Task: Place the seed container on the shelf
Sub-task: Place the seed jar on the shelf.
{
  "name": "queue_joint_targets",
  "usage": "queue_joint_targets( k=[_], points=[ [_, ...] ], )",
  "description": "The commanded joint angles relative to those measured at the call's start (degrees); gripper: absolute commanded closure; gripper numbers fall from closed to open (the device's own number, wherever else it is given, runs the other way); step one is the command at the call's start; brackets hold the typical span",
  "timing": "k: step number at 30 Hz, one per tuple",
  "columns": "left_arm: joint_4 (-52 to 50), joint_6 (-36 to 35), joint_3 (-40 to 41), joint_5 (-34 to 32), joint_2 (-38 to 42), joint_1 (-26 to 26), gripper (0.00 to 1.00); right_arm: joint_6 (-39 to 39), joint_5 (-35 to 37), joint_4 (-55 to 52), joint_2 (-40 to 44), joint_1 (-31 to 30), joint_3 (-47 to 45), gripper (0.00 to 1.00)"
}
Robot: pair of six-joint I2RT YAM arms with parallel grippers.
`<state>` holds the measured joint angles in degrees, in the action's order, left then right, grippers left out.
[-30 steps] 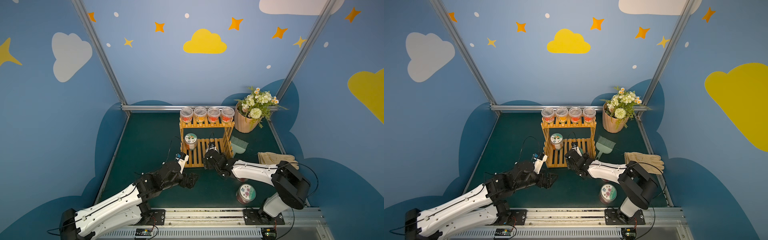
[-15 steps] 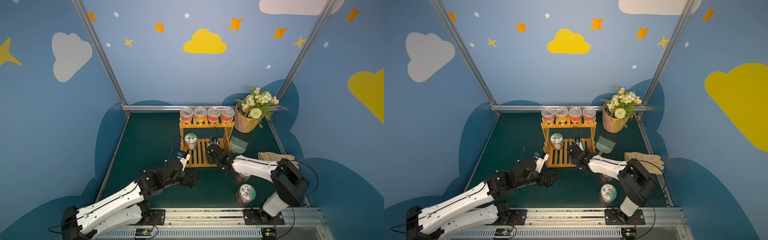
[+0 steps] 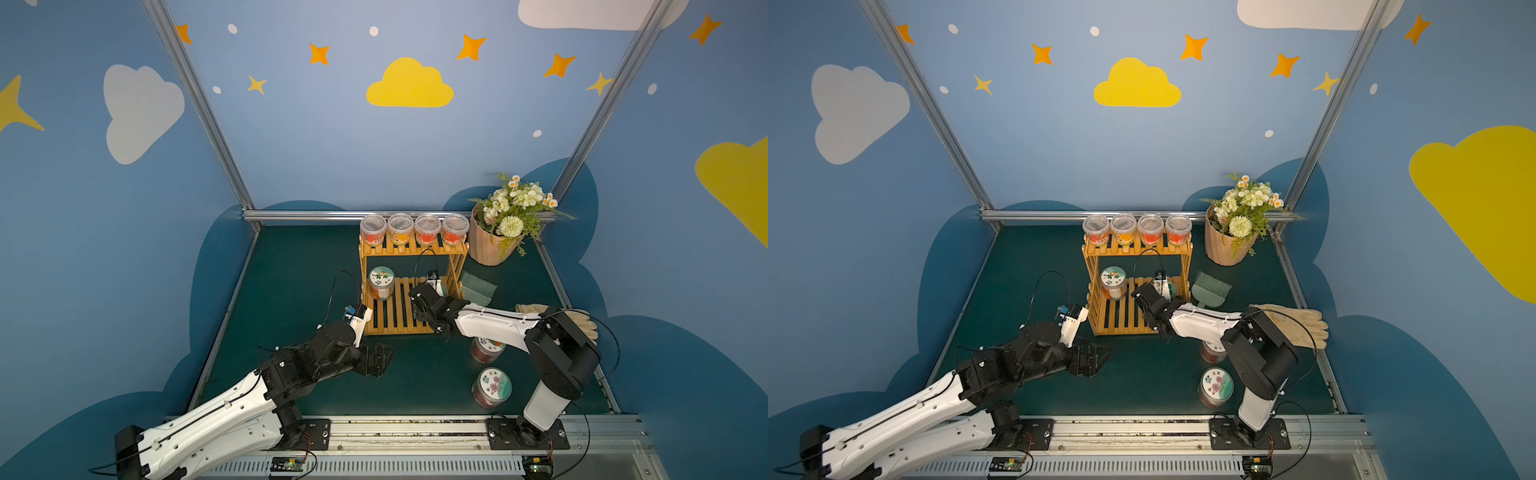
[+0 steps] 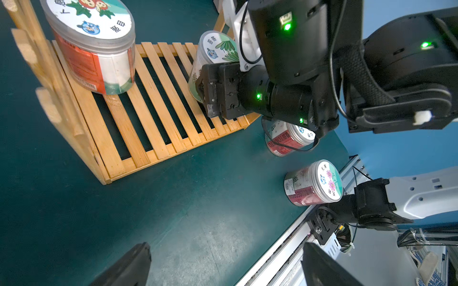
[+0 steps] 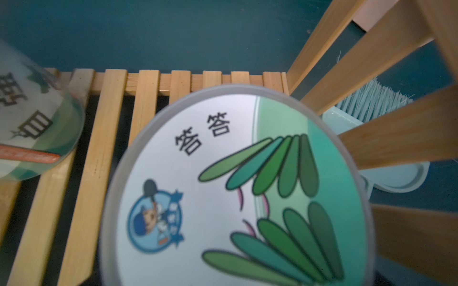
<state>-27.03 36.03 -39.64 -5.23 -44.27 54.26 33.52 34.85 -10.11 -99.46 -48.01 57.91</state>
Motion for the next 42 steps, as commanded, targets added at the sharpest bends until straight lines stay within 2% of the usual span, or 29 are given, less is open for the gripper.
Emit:
queue_joint_targets(
  k=[1, 3, 8, 10, 16, 26, 34, 42],
  points=[
    [-0.24, -0.19, 0.00, -0.52, -0.35, -0.25, 0.00, 1.61, -1.84, -4.16, 1.63, 0.28, 1.48, 0.08],
    [-0.05, -0.19, 0.04, -0.40, -0.90, -0.21, 0.00, 2.03, -2.43, -5.34, 2.86, -0.02, 1.35, 0.03],
    [1.46, -0.32, 0.20, 0.31, -2.52, -0.22, 0.00, 2.82, -3.35, -5.99, 5.38, -1.15, -0.20, 0.03],
    [1.91, -0.41, 0.04, 0.44, -3.24, -0.21, 0.00, 3.69, -2.86, -5.75, 5.94, -1.76, -1.00, 0.06],
    [1.63, -0.48, -0.59, 0.75, -4.02, -0.19, 0.00, 5.29, -1.36, -4.85, 5.11, -1.39, -1.22, 0.30],
    [1.32, -0.42, -0.37, 0.31, -3.20, -0.25, 0.00, 3.68, 7.10, -2.64, -0.21, -0.74, 1.64, 0.32],
    [1.44, -0.96, -0.07, 0.32, -3.36, -0.21, 0.00, 2.69, 5.18, -3.06, -2.48, 0.20, 3.51, 0.31],
    [2.13, -1.05, -0.40, 0.82, -5.12, -0.22, 0.00, 0.83, 6.55, -1.50, -3.74, 0.36, 4.67, 0.32]
  ],
)
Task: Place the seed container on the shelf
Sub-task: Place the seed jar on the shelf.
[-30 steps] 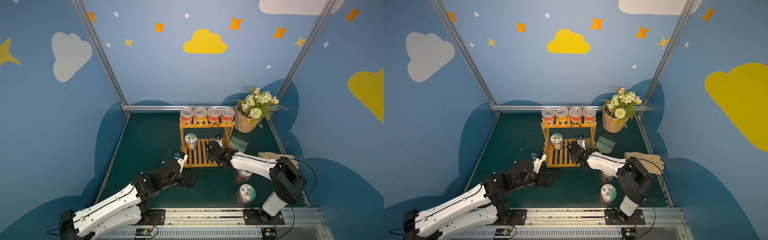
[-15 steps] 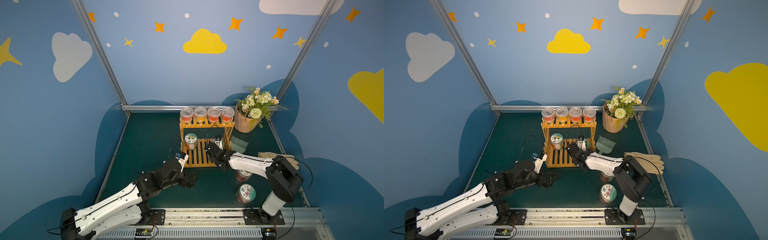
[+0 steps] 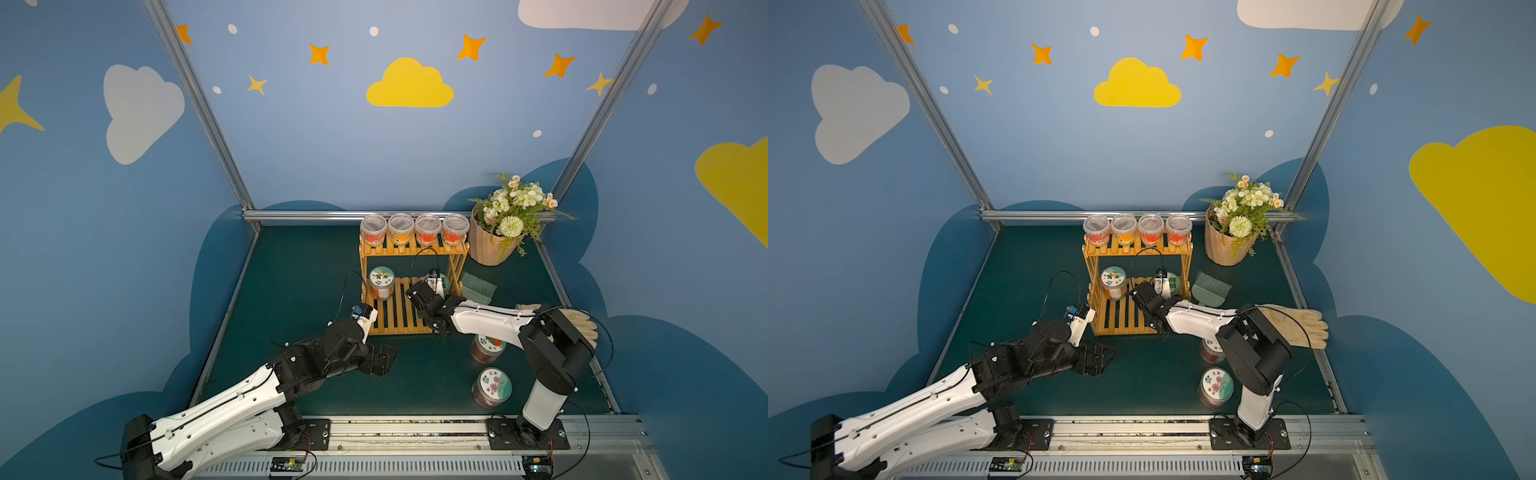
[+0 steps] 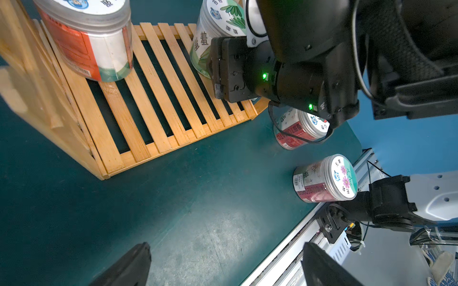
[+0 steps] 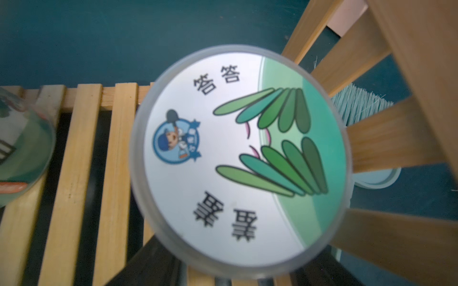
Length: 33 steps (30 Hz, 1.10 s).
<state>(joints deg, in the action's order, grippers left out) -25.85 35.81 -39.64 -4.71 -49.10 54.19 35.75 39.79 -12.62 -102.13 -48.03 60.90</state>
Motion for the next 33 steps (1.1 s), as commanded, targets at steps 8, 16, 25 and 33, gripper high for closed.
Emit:
queue_joint_targets(
  k=[8, 16, 25, 33],
  points=[
    [0.75, -0.50, 0.05, -0.38, 0.83, -0.14, 0.00, -1.52, 3.15, 1.02, -2.46, 0.91, 2.66, 0.32],
    [0.57, -0.66, 0.43, -1.17, 1.03, -0.14, 0.00, -2.46, 2.74, 2.35, -2.73, 1.12, 2.53, 0.32],
    [1.33, -0.58, 1.44, -1.62, 2.45, -0.14, 0.00, -4.29, 1.12, 4.80, -2.60, 1.53, 1.65, 0.32],
    [0.92, -0.66, 1.52, -1.71, 2.74, -0.14, 0.00, -3.91, 1.91, 3.92, -2.21, 1.61, 1.59, 0.32]
  ],
)
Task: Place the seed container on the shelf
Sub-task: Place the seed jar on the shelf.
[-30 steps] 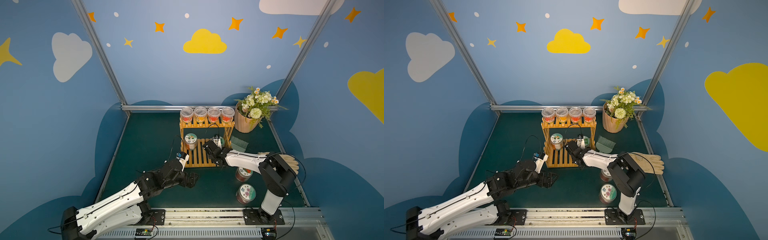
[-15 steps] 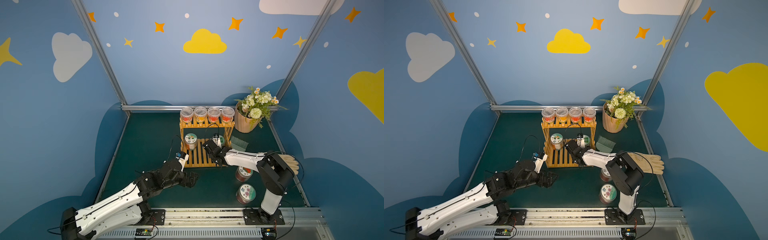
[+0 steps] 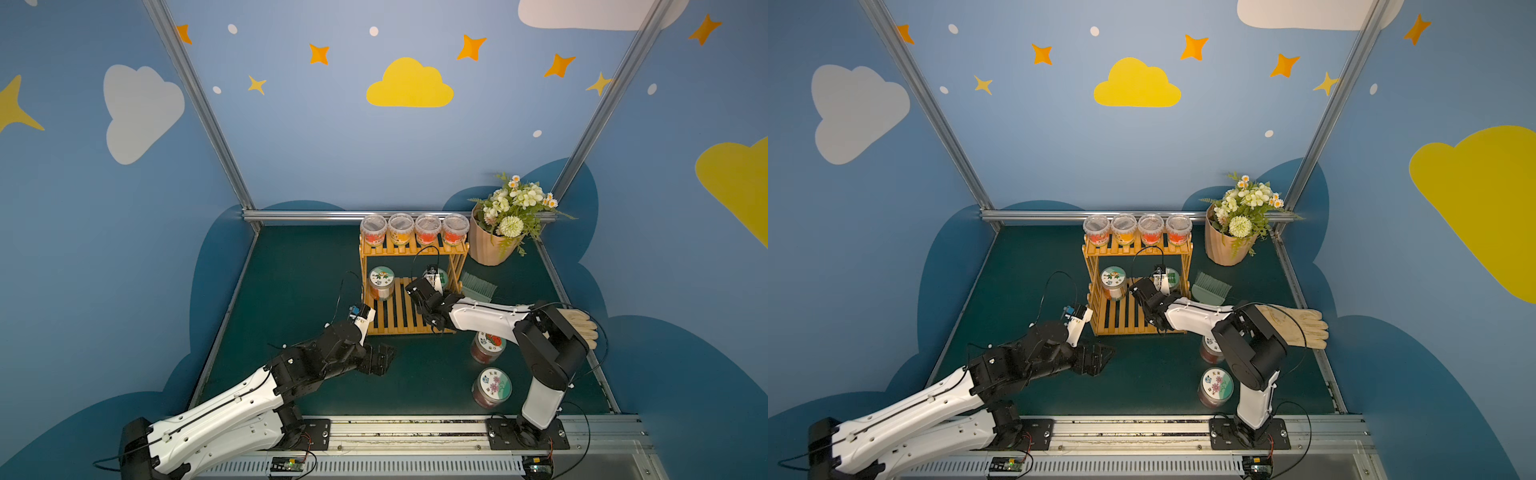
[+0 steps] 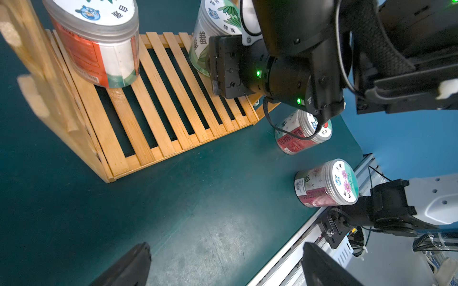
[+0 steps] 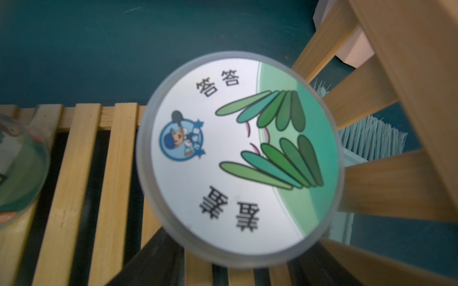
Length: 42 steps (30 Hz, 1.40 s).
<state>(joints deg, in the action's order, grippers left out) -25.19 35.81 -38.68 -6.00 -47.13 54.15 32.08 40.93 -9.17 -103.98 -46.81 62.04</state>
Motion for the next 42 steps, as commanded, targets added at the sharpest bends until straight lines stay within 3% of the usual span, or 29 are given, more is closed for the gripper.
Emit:
queue_joint_targets(
  k=[1, 16, 32, 42],
  points=[
    [0.31, -0.70, 0.56, -0.46, 0.82, -0.10, 0.00, -0.21, 0.97, 0.41, -0.34, 0.36, 0.37, 0.32],
    [0.61, -0.60, 0.70, -0.08, 0.55, -0.10, 0.00, 0.63, 1.26, -0.15, 0.97, -0.11, -1.20, 0.26],
    [1.18, -1.51, 0.23, 0.97, 1.41, -0.10, 0.00, -4.89, 0.90, 4.60, 3.39, -1.44, -4.69, 0.18],
    [2.15, -2.68, -1.63, 2.31, 3.37, -0.10, 0.00, -6.06, -1.23, 2.93, 9.37, -2.30, -8.55, 0.16]
  ],
)
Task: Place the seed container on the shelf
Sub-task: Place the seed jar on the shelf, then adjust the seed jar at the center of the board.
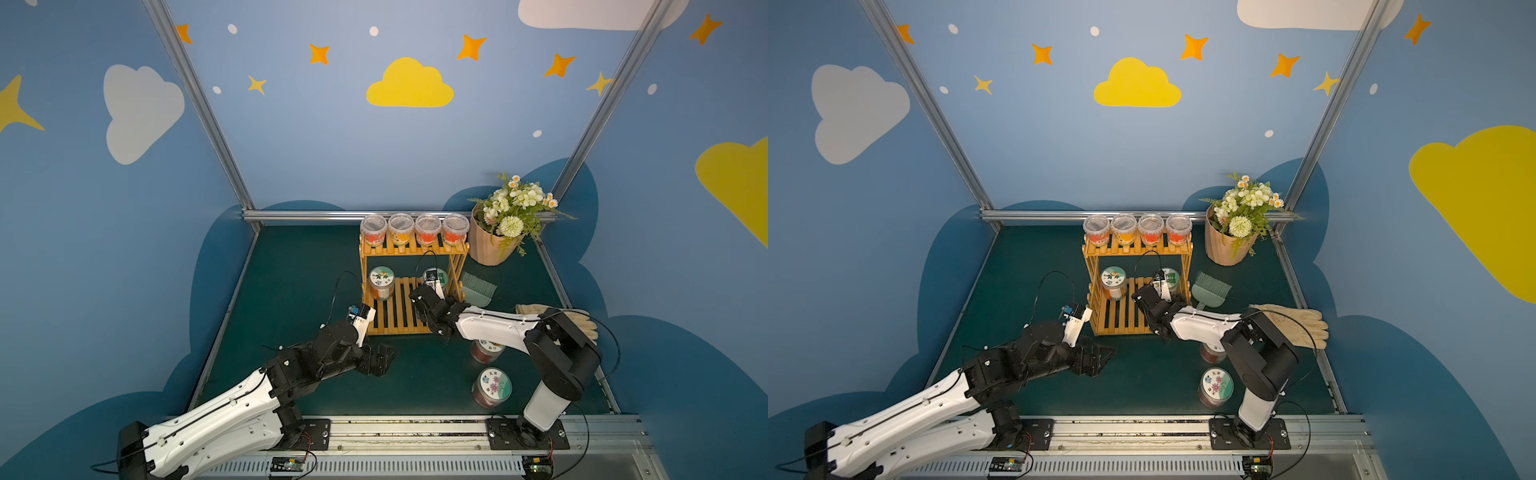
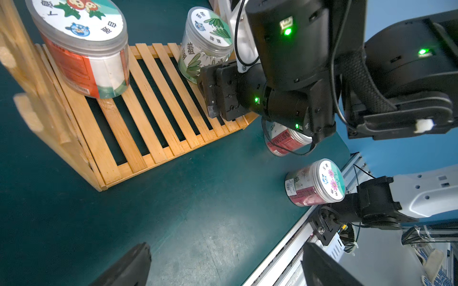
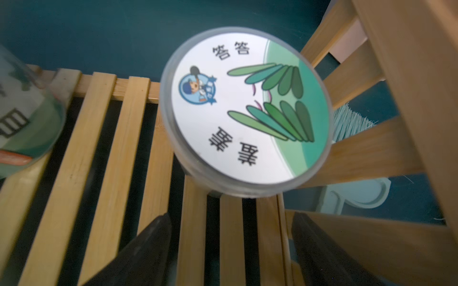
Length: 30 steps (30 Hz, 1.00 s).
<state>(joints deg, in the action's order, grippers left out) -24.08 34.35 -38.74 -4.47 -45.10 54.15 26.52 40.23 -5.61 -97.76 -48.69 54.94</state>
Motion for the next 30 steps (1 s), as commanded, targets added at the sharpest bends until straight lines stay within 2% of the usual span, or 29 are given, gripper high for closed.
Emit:
queue_joint_targets(
  k=[1, 14, 18, 25, 28, 30],
  points=[
    [1.20, -1.21, -1.51, 0.78, 1.70, -0.10, 0.00, -0.67, -1.04, -0.28, 4.08, -0.55, -2.19, 0.15],
    [4.36, -1.33, -1.62, 3.09, 0.07, -0.14, 0.00, -4.68, -12.13, 1.41, 17.23, -2.20, -10.39, 0.13],
    [4.47, -1.99, -2.26, 4.18, -0.77, -0.05, 0.00, -7.41, -19.79, -2.53, 23.43, -2.71, -11.10, 0.13],
    [5.37, -2.38, -2.20, 5.21, 0.07, -0.04, 0.00, -6.78, -30.80, -13.39, 41.02, -4.31, -12.82, 0.14],
    [7.78, -2.60, -1.80, 7.55, -0.17, 0.09, 0.00, -5.27, -29.72, -17.73, 49.83, -4.23, -14.62, 0.14],
    [10.39, -2.84, -1.48, 8.43, -1.07, 0.59, 0.00, -3.60, -27.80, -25.27, 56.32, -4.01, -13.98, 0.11]
  ],
)
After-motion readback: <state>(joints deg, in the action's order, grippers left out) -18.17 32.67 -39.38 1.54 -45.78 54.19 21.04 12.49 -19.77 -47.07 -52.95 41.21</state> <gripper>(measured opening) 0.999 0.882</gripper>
